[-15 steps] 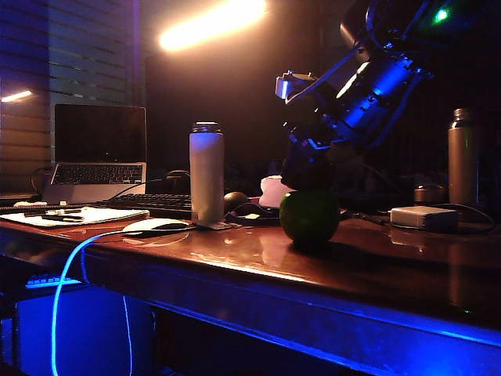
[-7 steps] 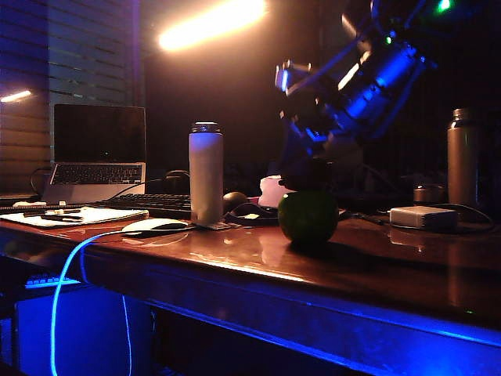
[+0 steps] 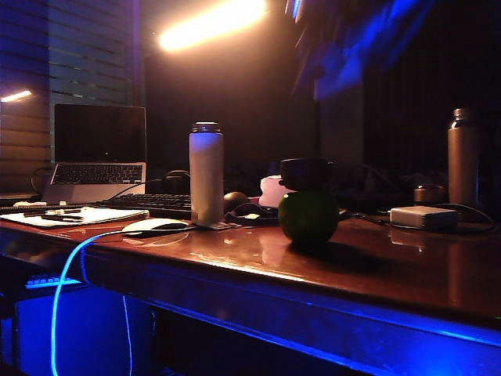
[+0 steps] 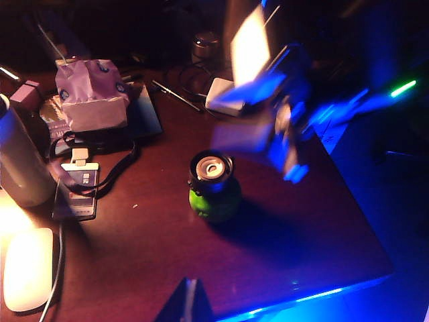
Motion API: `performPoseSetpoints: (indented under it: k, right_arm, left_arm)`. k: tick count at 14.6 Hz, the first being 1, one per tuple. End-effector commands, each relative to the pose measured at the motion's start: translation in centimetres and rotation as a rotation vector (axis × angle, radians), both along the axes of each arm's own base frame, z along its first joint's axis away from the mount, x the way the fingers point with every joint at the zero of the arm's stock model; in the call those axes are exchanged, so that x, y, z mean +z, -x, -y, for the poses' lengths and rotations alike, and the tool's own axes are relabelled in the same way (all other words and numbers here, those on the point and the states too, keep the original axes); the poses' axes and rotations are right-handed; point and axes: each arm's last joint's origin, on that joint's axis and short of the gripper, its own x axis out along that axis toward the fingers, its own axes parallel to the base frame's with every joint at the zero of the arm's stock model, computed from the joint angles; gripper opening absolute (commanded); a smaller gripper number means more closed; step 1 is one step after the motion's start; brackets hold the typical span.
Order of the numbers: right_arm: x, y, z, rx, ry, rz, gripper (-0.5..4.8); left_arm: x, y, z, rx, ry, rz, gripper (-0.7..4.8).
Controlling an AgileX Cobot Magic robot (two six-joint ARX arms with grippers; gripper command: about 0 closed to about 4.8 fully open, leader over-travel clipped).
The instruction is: Stack the black thermos bottle cap from the table onto the green apple.
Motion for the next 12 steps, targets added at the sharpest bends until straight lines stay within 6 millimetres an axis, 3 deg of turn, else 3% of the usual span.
performPoseSetpoints:
  k: [1, 4, 7, 9, 12]
  right_arm:
    - [5.9, 4.1, 2.0, -0.116, -0.037, 0.180, -0.03]
    - [10.5, 10.5, 4.9, -0.193, -0.077, 0.284, -0.03]
    - [12.4, 16.2, 7.2, -0.214, -0.131, 0.296, -0.03]
    - [11.9, 18.1, 8.0, -0.215, -0.120, 0.255, -0.03]
    - [7.9, 18.4, 8.0, -0.199, -0.155, 0.153, -0.03]
  left_arm:
    - [1.0, 1.2, -0.3, 0.018, 0.045, 0.013, -0.04]
    - [2.9, 4.7, -1.5, 0.109, 0.029, 0.131, -0.04]
    - [4.4, 9.8, -3.3, 0.235, 0.017, 0.235, -0.03]
    - [4.1, 13.4, -4.3, 0.287, 0.023, 0.209, -0.03]
    - [1.2, 19.0, -6.2, 0.417, -0.019, 0.202, -0.03]
